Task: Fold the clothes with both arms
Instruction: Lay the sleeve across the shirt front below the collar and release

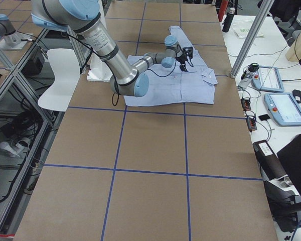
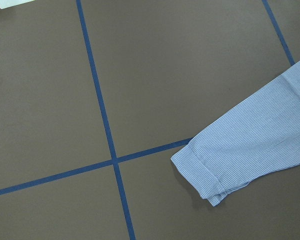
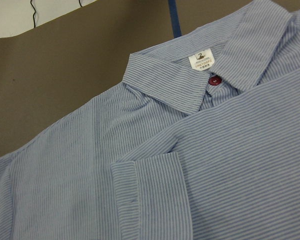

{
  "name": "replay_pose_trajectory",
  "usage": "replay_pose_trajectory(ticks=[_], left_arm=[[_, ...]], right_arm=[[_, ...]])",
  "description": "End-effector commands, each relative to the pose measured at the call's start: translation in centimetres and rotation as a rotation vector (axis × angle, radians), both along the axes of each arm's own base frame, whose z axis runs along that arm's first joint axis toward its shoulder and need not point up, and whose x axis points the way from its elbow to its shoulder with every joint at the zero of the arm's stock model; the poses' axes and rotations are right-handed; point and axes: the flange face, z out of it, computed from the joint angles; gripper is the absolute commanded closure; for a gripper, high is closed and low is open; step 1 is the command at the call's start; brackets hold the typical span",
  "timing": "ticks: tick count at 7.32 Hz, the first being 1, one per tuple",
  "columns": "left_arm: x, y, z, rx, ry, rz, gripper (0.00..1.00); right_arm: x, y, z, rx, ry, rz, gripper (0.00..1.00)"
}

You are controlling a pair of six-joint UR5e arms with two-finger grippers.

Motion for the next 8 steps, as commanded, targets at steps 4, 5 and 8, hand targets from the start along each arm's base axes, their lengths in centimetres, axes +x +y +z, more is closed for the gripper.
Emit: replay_pose_trajectory(ticks=[4, 5, 8], left_arm=[[0.0, 0.0, 0.1, -0.002, 0.0, 0.0, 0.0], [0.0, 0.0, 0.2, -0.002, 0.0, 0.001, 0.0], [0.0, 0.0, 0.3, -0.003, -0.002, 0.001, 0.0]], right_arm=[[-2.4, 0.6, 0.3, -0.014, 0.005, 0.014, 0.71], [-2.4, 0.6, 0.2, -0.013, 0.003, 0.014, 0.93], [-2.6, 0.4, -2.4, 0.004, -0.001, 0.01, 1.0]])
